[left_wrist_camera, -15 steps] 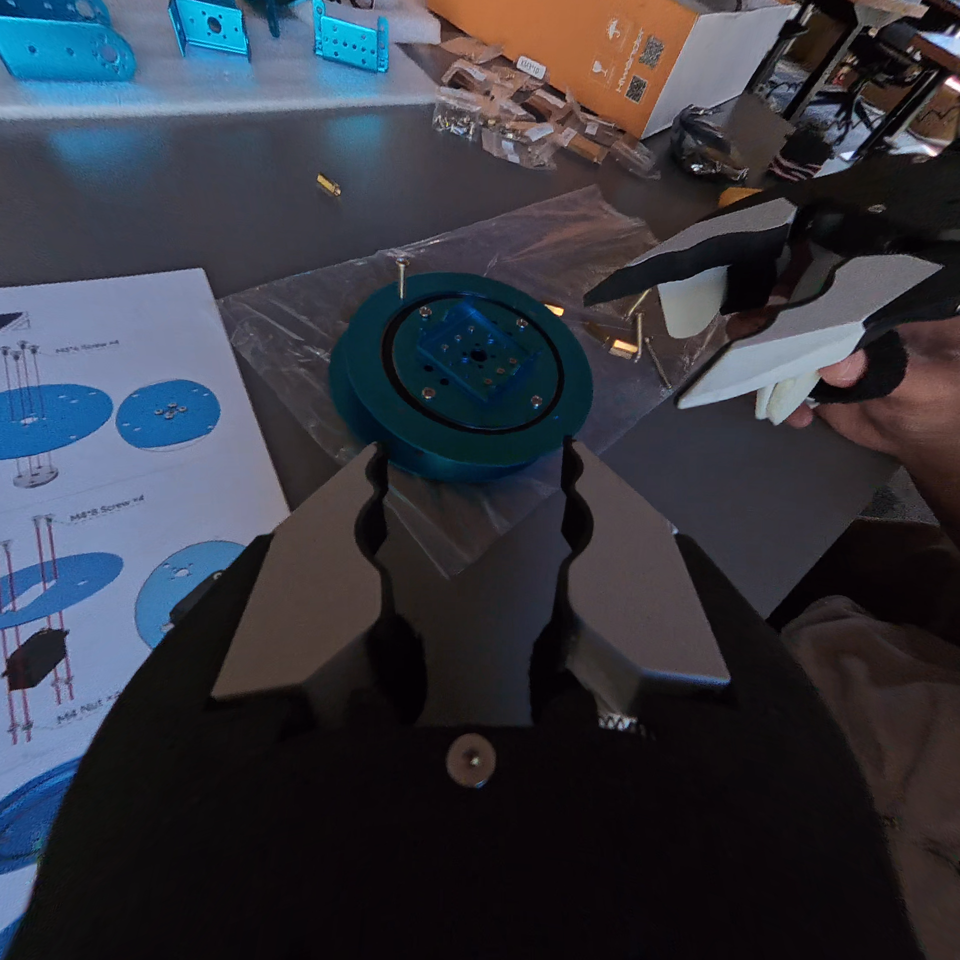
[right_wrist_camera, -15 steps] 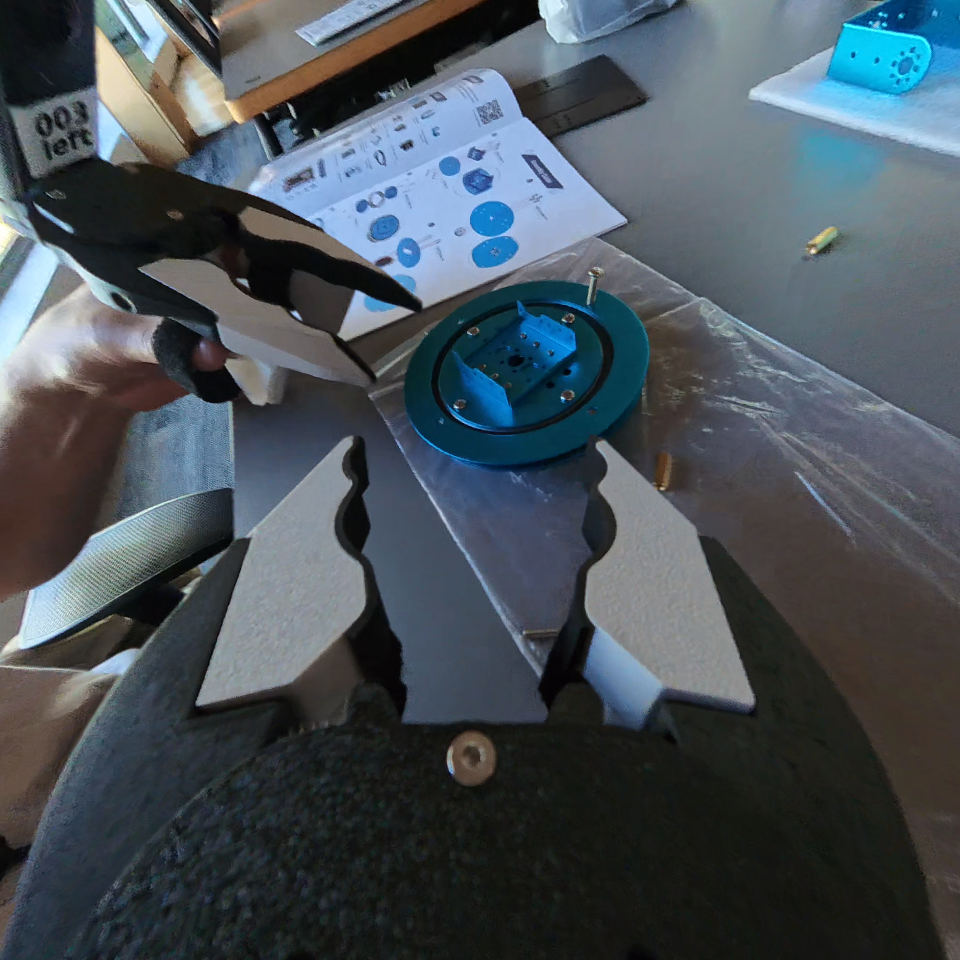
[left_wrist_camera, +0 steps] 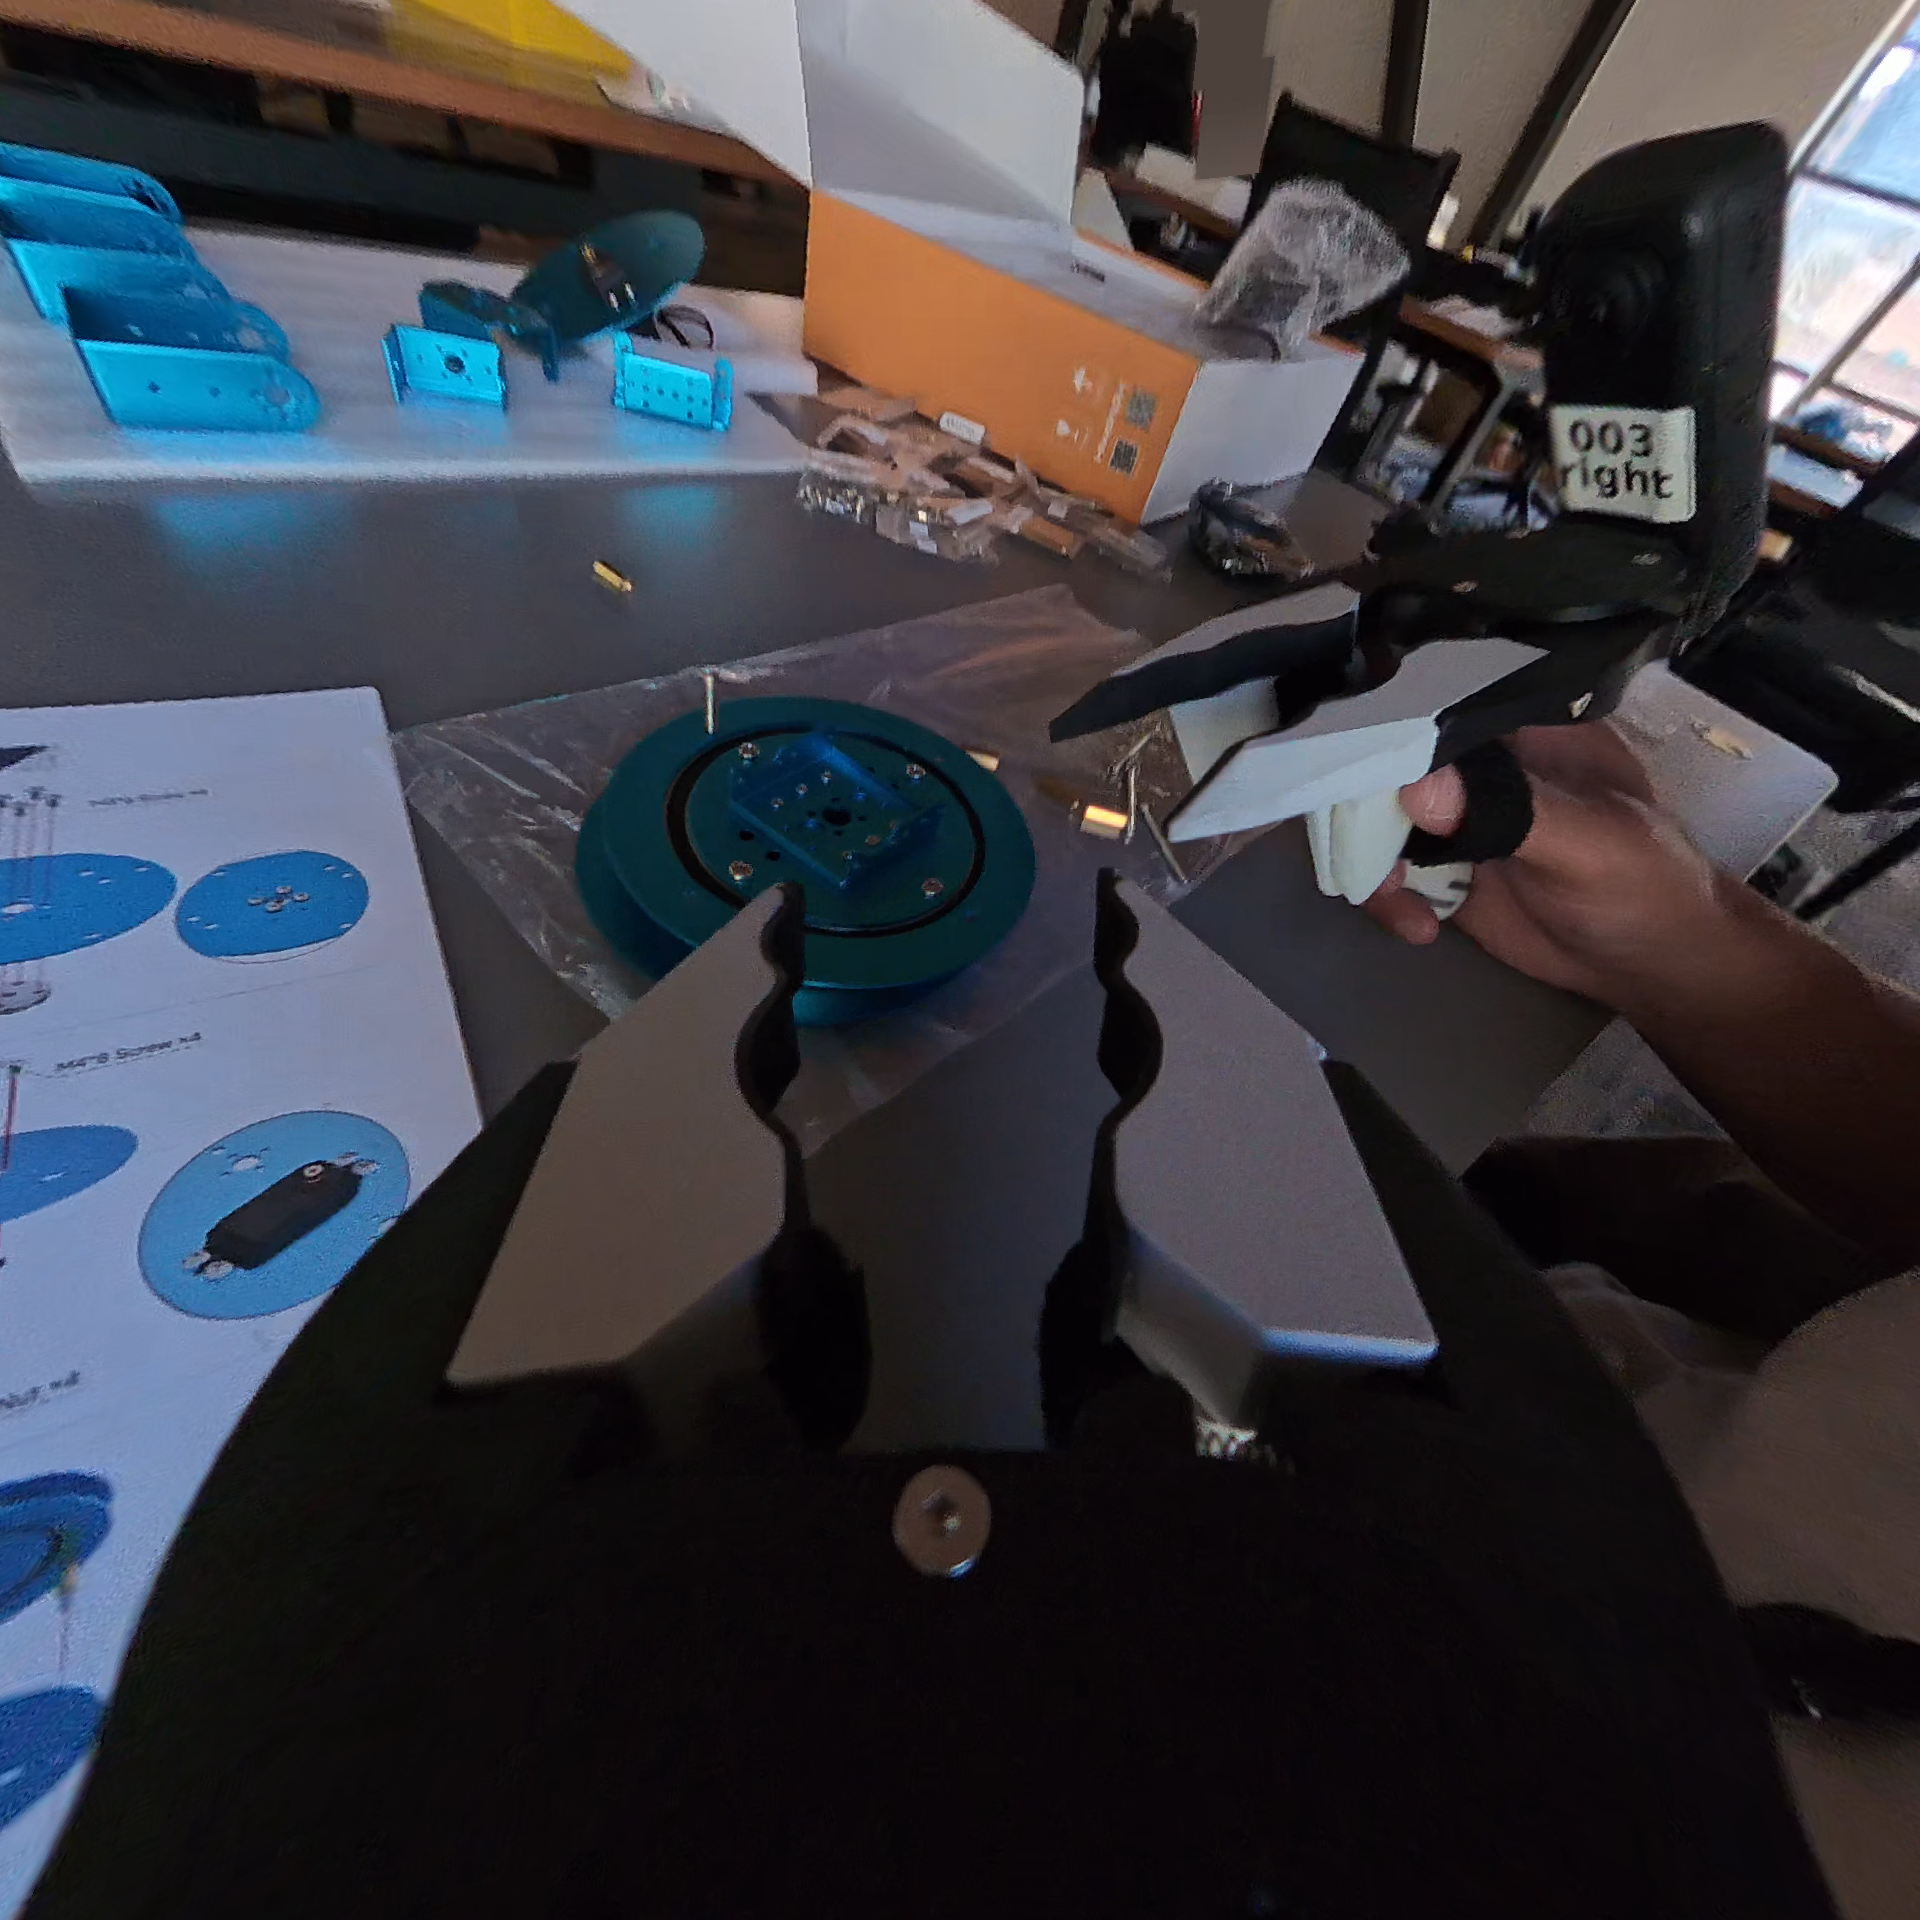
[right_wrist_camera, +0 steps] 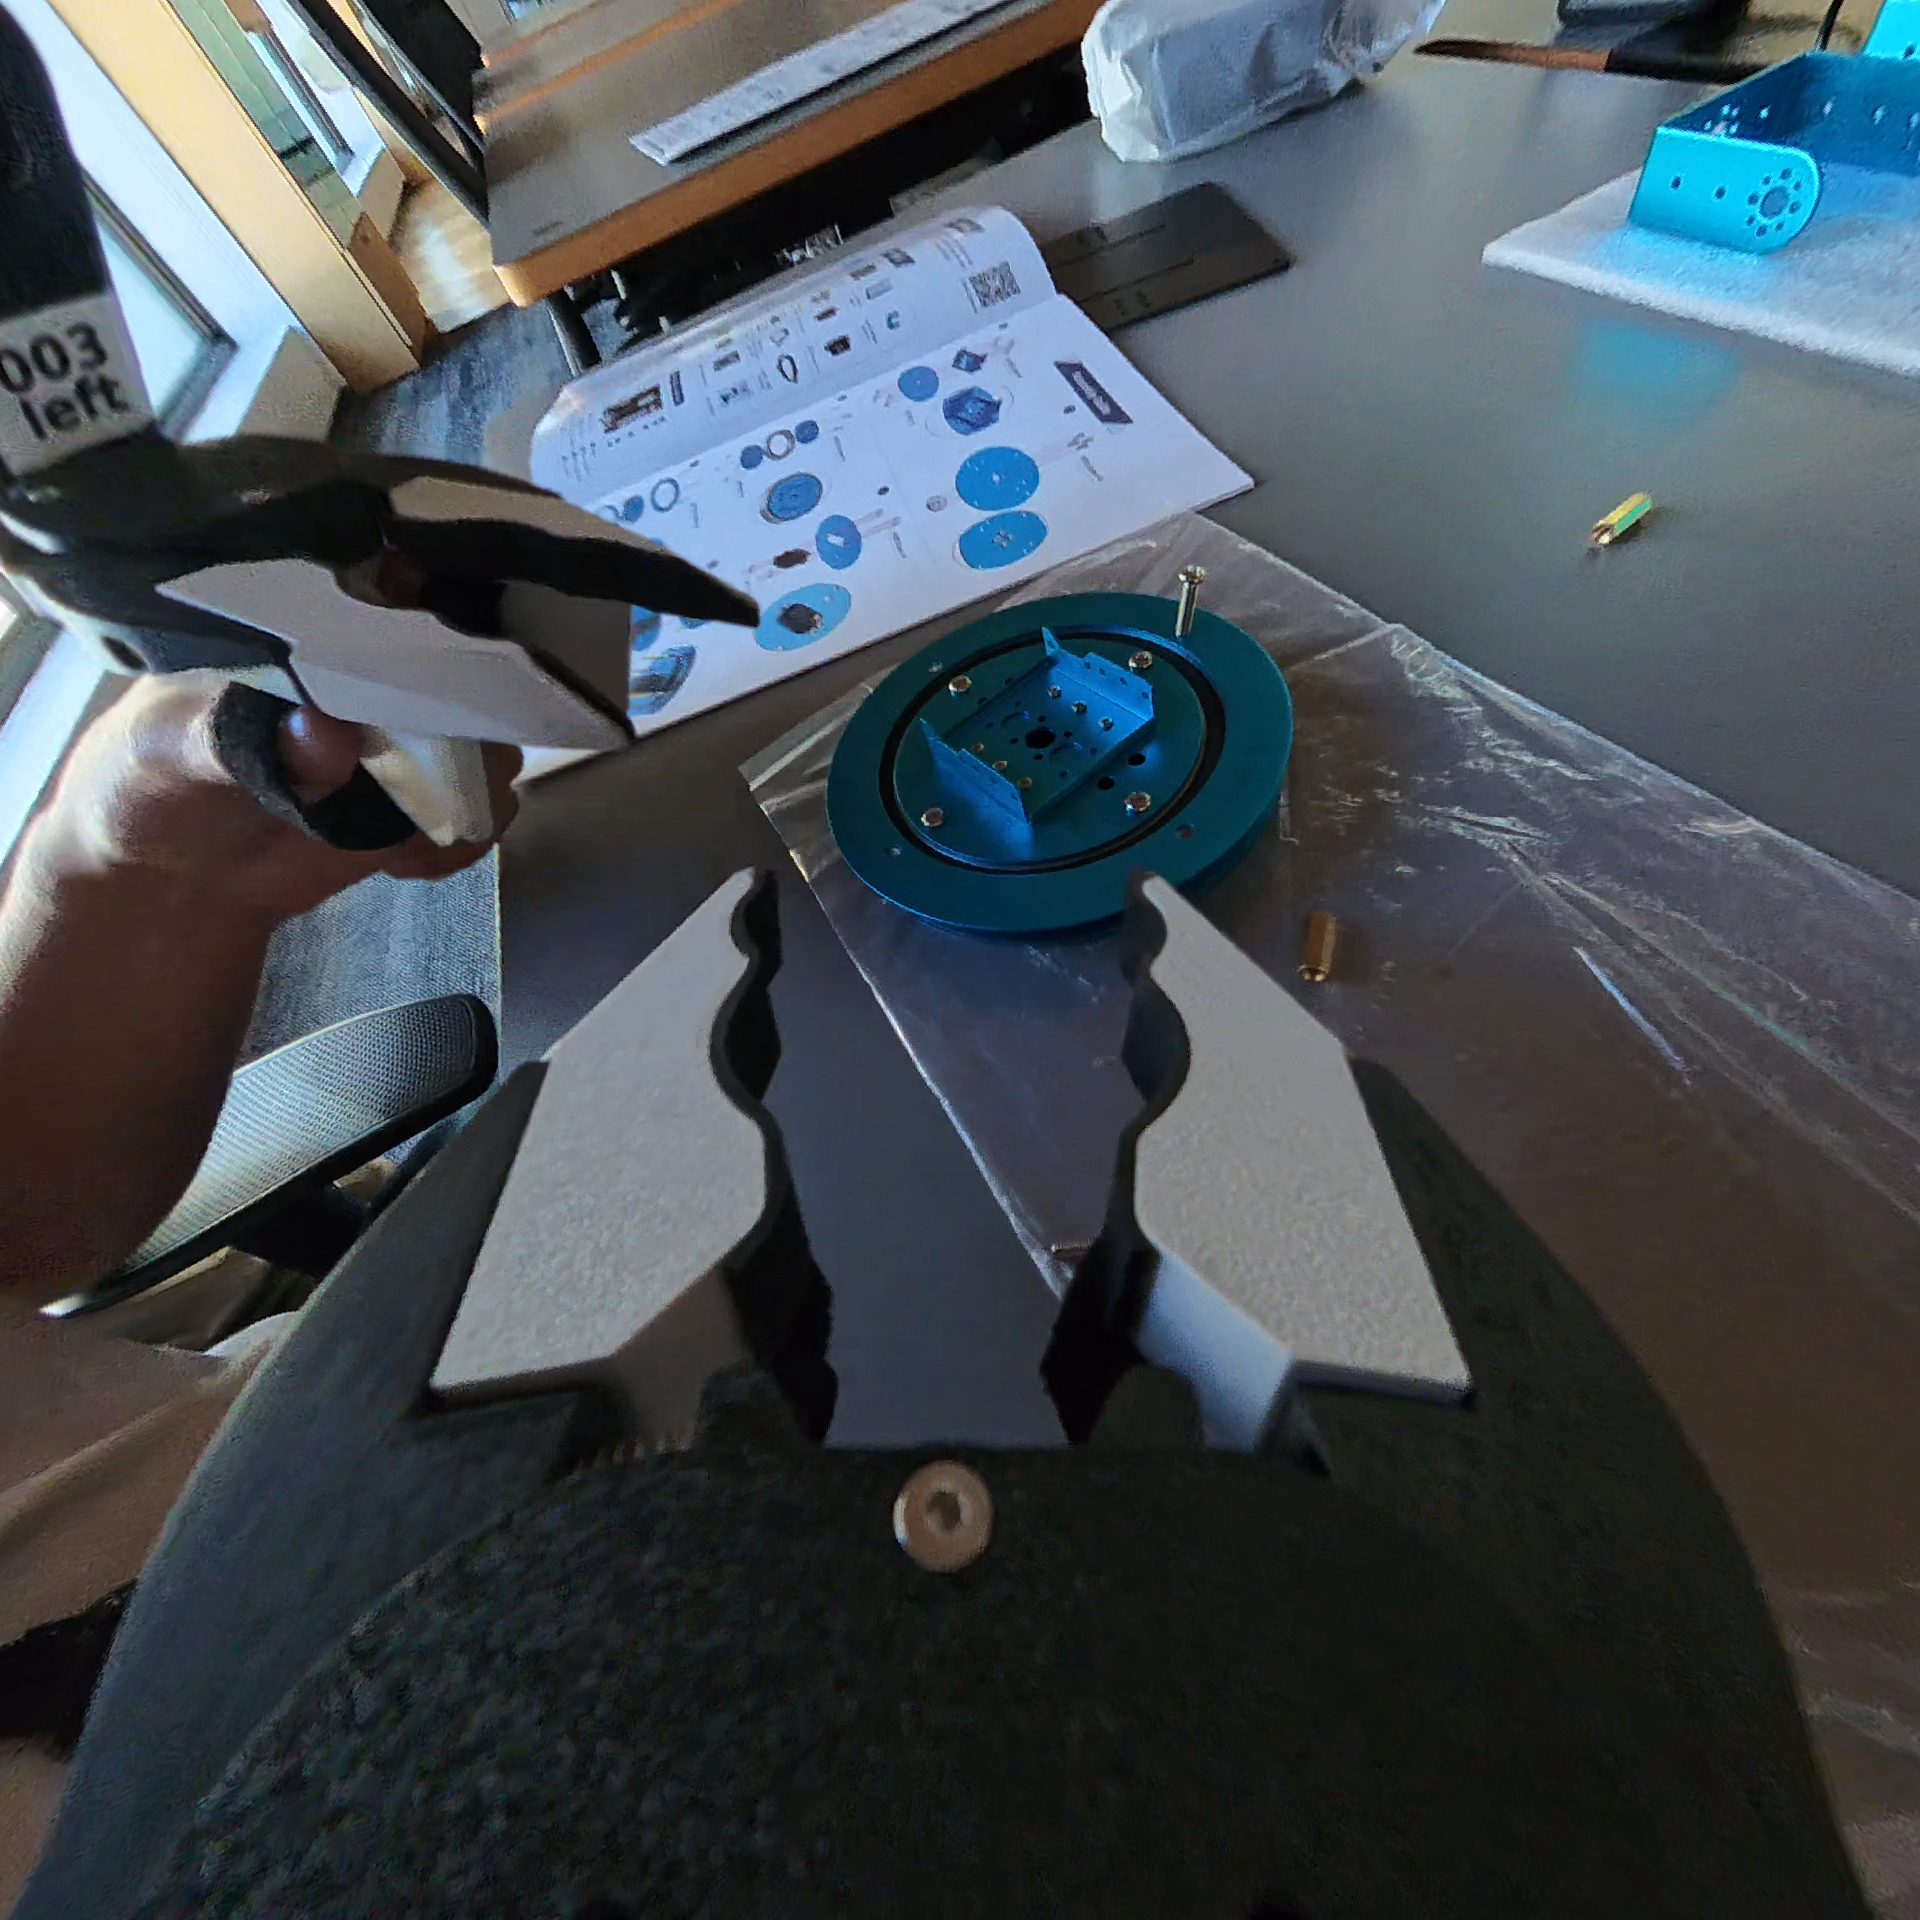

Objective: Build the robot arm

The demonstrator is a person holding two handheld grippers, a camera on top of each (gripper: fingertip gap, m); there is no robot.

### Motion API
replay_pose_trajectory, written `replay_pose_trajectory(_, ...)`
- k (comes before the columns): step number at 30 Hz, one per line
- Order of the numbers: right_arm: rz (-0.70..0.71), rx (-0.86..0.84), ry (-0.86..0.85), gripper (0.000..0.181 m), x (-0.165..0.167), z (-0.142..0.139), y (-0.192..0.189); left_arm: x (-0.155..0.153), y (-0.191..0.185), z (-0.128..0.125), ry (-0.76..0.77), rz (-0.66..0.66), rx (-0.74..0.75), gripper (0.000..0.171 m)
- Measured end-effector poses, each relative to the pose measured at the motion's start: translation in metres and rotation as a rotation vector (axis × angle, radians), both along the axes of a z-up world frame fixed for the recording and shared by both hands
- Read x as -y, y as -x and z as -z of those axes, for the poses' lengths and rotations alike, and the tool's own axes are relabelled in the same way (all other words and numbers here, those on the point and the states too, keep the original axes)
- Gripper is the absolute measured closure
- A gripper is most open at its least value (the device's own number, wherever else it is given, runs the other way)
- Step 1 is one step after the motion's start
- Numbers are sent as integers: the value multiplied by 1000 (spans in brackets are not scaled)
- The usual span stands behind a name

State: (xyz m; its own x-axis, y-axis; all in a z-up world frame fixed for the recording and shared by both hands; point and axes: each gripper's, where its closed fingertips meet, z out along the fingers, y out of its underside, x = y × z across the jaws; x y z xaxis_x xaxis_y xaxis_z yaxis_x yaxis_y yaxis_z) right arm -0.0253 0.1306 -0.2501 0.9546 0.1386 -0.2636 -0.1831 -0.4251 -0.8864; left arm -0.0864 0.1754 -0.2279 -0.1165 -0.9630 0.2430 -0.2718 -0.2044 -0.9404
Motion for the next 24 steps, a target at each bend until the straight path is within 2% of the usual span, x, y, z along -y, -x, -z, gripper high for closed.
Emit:
replay_pose_trajectory(3, 5, -4, -9, 124, 2, -1, 0, 13, 18, -13, 2, -21, 137, 121)
replay_pose_trajectory(8, 2, 50, -12, 135, 12, -1, 0, 37, 56, 12, -70, -23, 115, 121)
replay_pose_trajectory(10, 16, 76, -13, 134, 17, -2, -6, 50, 71, 20, -83, 0, 101, 121)
replay_pose_trajectory(14, 56, 145, 33, 127, 33, 6, -18, 72, 98, 17, -91, 14, 205, 121)
replay_pose_trajectory(19, 72, 128, 23, 128, 51, 4, -23, 72, 107, 32, -269, -46, 197, 120)
replay_pose_trajectory(24, 15, 21, -4, 124, 63, -1, -16, 82, 106, 30, -129, -14, 199, 120)
